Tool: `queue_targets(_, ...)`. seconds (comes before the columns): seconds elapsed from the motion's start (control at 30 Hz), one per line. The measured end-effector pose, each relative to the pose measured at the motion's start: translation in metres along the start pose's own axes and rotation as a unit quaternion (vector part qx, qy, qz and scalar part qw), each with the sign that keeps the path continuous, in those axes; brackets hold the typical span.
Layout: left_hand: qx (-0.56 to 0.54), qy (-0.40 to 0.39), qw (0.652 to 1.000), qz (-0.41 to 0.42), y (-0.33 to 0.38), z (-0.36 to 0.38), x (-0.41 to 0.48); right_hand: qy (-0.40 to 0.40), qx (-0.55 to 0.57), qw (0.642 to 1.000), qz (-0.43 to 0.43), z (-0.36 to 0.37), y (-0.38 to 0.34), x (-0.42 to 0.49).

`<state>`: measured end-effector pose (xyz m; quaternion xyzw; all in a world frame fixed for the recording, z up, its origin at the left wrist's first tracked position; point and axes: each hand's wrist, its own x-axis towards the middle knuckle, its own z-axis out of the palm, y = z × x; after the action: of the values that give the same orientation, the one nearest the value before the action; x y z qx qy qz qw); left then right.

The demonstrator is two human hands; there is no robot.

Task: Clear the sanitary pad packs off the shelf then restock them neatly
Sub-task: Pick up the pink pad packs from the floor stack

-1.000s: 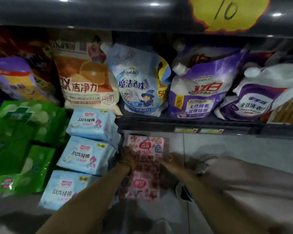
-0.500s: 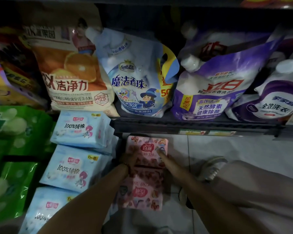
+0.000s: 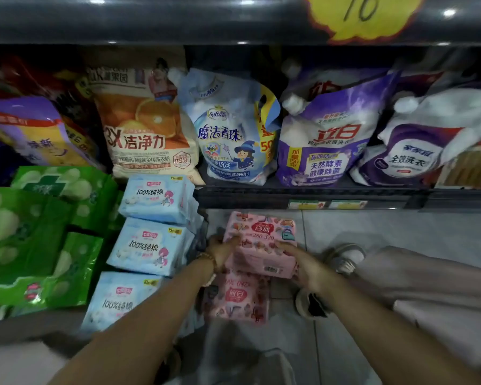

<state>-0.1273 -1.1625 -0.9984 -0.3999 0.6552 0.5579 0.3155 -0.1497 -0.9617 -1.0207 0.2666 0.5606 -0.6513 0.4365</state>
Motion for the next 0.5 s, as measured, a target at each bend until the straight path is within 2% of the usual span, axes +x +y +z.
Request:
queue_targets(0.07, -0.032, -0.029, 0.999, -0.012, -0.006, -0.002, -0.014, -0.013, -0.013, 1.0, 0.009, -0.004, 0.005, -0.017)
queue_targets(0.13, -0.019, -0.056, 0.998, -0.021, -0.005, -0.003, -0.039, -0.025, -0.033, 0.999, 0.033, -0.005, 0.014, -0.031)
queue_targets(0.27, -0.009, -0.05, 0.998, -0.04, -0.028, -0.004, -0.054, -0.053, -0.041, 0.995, 0.071, 0.006, 0.045, -0.043)
queue_targets(0.5, -0.027, -0.045, 0.998, -0.027, -0.054, -0.001, -0.054, -0.018, -0.055, 0.994, 0.09, 0.016, 0.068, -0.041)
